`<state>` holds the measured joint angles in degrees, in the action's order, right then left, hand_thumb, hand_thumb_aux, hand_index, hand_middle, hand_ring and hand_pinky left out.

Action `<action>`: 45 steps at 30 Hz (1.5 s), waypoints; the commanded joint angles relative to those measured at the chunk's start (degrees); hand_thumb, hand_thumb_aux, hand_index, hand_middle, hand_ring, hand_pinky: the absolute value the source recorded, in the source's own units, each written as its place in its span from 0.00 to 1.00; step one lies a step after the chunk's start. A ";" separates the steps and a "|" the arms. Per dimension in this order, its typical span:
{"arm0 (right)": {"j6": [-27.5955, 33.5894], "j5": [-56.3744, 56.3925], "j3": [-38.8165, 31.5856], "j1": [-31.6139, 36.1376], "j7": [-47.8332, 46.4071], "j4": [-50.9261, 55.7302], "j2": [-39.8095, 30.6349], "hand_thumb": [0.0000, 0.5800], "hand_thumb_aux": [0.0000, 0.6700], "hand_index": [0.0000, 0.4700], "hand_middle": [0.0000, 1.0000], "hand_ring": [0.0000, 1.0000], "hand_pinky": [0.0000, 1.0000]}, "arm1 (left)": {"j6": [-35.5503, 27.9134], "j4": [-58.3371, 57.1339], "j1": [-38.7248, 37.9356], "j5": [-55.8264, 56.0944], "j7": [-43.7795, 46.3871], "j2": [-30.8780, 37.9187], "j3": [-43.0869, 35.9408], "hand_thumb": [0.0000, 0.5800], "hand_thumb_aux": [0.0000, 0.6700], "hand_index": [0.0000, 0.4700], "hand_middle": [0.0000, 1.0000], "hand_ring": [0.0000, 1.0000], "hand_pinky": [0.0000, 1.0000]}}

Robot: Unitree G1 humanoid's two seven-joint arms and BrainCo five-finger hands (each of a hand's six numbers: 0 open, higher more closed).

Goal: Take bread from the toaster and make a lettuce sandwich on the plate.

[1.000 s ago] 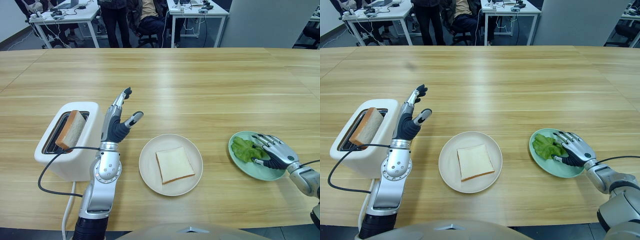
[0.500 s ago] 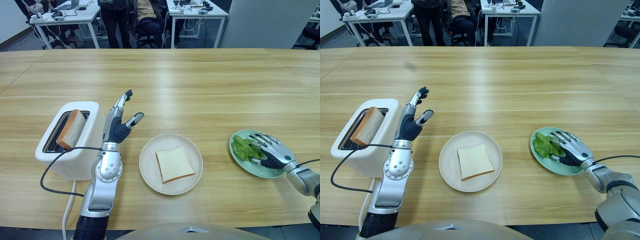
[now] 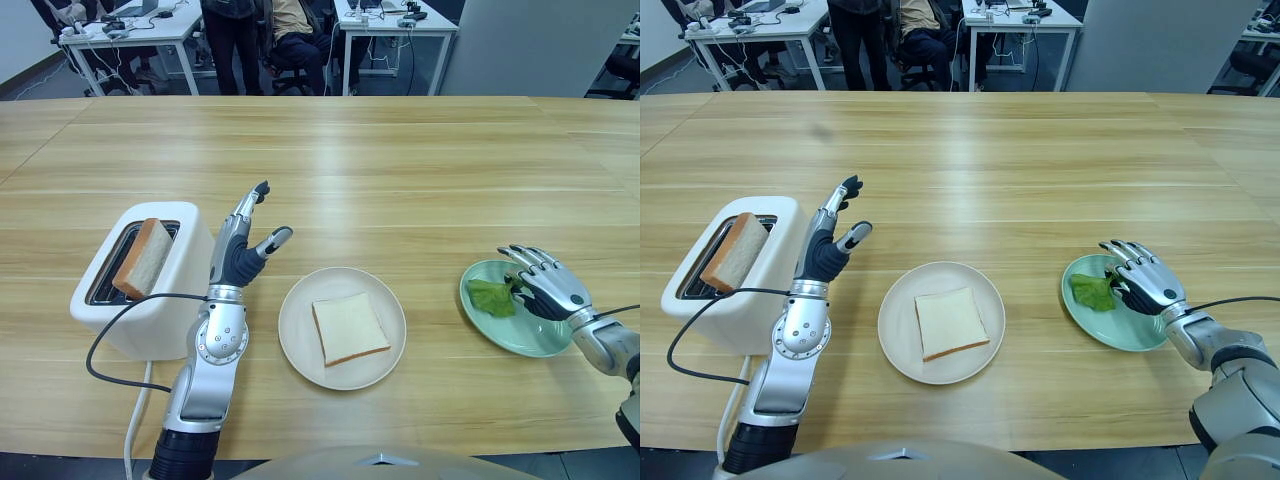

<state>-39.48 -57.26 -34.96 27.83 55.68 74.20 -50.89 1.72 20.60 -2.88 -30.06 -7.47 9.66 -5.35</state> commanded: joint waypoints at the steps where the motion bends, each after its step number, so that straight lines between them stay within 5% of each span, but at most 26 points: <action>1: -1.17 1.37 0.20 0.54 0.22 0.07 0.10 1.00 1.00 0.98 0.00 0.00 0.00 | -0.20 -1.61 0.34 -0.72 -0.14 0.05 -0.25 0.00 0.00 0.00 0.16 0.16 0.16; 18: -9.50 0.92 1.27 7.92 7.96 -15.50 -2.80 1.00 1.00 0.98 0.00 0.00 0.00 | 0.34 -2.83 0.99 -0.30 -1.72 0.76 1.13 0.00 0.00 0.00 0.16 0.16 0.16; 30: -16.62 1.40 0.70 6.58 -6.02 -37.69 7.32 1.00 1.00 0.98 0.00 0.00 0.00 | 1.19 -4.34 1.03 0.07 -2.21 0.56 1.28 0.00 0.00 0.00 0.16 0.16 0.16; 45: -20.95 -2.68 -4.05 8.07 -13.04 -31.59 20.27 1.00 1.00 0.98 0.00 0.00 0.00 | 1.69 -5.29 0.83 -0.26 -2.46 0.22 0.77 0.00 0.00 0.00 0.15 0.15 0.15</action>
<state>-59.85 -58.80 -37.81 35.74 43.54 42.13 -31.09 3.43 16.01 -1.84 -29.92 -9.83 9.93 -4.27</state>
